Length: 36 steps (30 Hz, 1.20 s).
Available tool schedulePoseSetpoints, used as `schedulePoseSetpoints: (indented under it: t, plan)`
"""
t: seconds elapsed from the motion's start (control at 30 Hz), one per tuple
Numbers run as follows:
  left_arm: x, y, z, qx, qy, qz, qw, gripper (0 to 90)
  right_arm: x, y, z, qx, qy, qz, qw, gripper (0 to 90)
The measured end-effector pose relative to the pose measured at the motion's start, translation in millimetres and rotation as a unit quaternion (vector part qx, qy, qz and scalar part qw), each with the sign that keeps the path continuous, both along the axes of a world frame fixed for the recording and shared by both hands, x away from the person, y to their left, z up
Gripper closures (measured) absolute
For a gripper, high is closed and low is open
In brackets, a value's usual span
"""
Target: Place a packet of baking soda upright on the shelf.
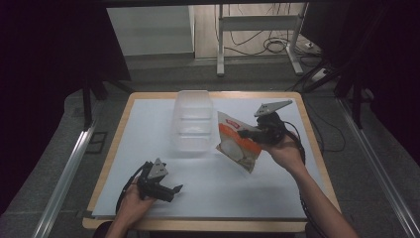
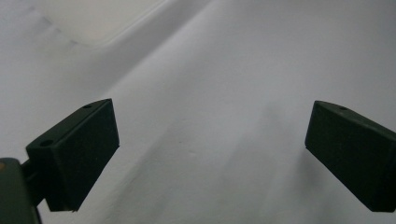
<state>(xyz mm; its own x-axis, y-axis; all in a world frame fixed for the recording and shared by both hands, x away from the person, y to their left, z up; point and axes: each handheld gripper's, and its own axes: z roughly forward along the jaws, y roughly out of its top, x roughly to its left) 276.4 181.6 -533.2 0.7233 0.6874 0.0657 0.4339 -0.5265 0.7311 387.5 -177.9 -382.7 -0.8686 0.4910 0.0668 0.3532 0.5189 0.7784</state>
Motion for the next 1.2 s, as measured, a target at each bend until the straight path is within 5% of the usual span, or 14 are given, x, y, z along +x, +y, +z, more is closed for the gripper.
schedulePoseSetpoints:
  t: [1.2]
  plan:
    - [-0.5, 0.9, 0.7, -0.006, 0.0, -0.003, 1.0, 2.9, 79.4, 44.4, 48.5, -0.013, -0.04, -0.024, 0.9988, 88.9]
